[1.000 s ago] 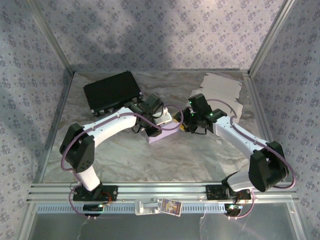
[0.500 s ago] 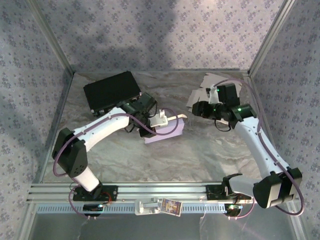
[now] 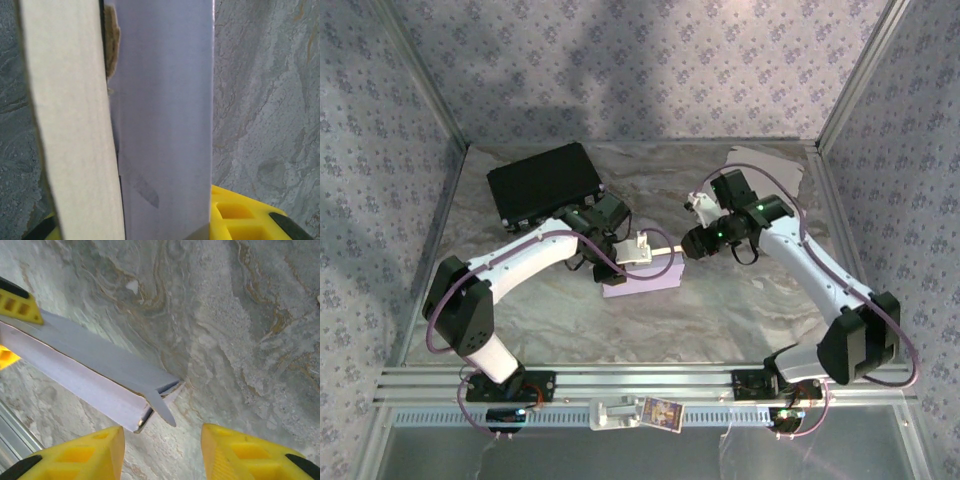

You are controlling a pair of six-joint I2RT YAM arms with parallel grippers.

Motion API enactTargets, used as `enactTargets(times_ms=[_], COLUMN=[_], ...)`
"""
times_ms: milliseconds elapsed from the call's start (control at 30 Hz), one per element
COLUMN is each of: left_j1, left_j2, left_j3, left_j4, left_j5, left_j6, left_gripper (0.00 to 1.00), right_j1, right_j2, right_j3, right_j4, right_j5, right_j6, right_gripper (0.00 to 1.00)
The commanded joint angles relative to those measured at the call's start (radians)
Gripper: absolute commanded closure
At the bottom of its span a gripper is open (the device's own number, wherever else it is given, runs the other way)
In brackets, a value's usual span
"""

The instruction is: Fold the paper box

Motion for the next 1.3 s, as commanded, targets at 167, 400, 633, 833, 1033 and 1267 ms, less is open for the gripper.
enactTargets(times_ms=[167, 400, 633, 833, 1033, 1267], left_j1=[-0.001, -0.001, -0.001, -0.001, 0.000, -0.001], left_j2=[-0.003, -0.005, -0.001, 0.002, 0.007, 0.008], left_j3=[0.008, 0.003, 0.009, 0.013, 0.018, 0.015], left_j4=[-0.019, -0.017, -0.015, -0.014, -0.013, -0.008], left_j5=[0.020, 0.017, 0.016, 0.015, 0.018, 0.016], left_j6=[0.013, 0.005, -0.004, -0.007, -0.018, -0.025], left_gripper=[0.70, 0.69, 0.69, 0.69, 0.69, 0.69], right_j1=[0.024, 0.035, 0.044, 0.051, 0.057, 0.070], right_j2=[0.045, 0.071, 0.082, 0.081, 0.080, 0.077], right_j3=[0.048, 0.057, 0.064, 0.056, 0.054, 0.049], right_j4=[-0.034, -0.028, -0.035, -0.039, -0.040, -0.035], right_j5=[0.018, 0.030, 0.040, 0.066, 0.081, 0.111], right_j6=[-0.077, -0.078, -0.080, -0.077, -0.068, -0.051], right_gripper=[0.58, 0.64, 0.73, 0.77, 0.83, 0.93])
